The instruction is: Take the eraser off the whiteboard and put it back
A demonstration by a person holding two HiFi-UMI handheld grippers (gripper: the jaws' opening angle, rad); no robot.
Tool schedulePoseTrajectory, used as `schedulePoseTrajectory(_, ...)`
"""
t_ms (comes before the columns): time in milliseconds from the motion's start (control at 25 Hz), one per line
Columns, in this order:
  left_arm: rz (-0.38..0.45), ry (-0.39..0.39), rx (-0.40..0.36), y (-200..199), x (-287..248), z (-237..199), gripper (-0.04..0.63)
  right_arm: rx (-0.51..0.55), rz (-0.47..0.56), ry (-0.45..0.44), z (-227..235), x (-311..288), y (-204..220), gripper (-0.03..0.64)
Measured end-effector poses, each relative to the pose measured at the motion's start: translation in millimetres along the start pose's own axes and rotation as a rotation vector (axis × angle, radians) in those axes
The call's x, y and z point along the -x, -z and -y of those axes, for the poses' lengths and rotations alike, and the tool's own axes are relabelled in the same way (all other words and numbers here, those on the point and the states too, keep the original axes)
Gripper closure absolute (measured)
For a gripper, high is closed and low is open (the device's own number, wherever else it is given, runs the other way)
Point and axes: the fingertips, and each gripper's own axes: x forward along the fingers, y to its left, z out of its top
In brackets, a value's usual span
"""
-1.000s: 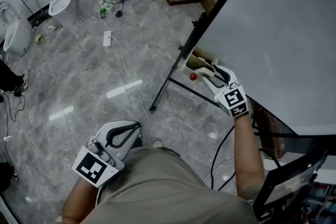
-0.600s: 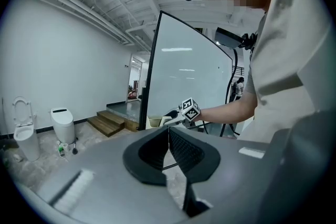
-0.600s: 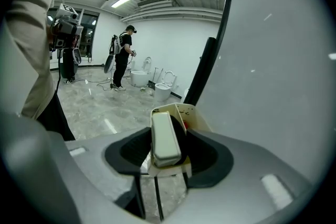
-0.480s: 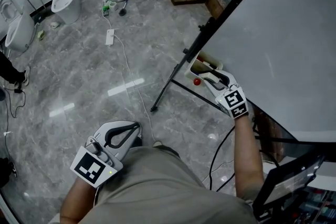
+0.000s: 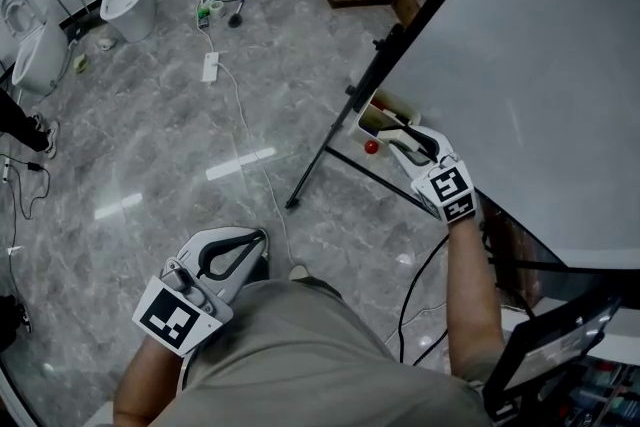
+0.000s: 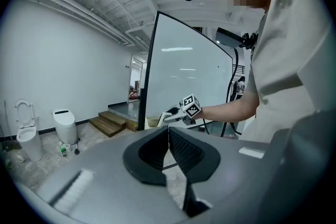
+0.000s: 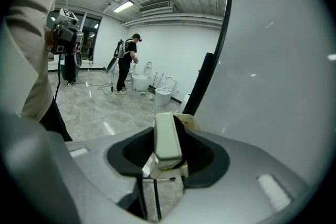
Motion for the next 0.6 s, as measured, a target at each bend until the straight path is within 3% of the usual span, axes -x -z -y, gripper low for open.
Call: schedulePoseTrajectory(600,-0.007,-0.101,0.039,19,46,60,0.584,0.101,0.112,0.081,-23,80,-62,0.449)
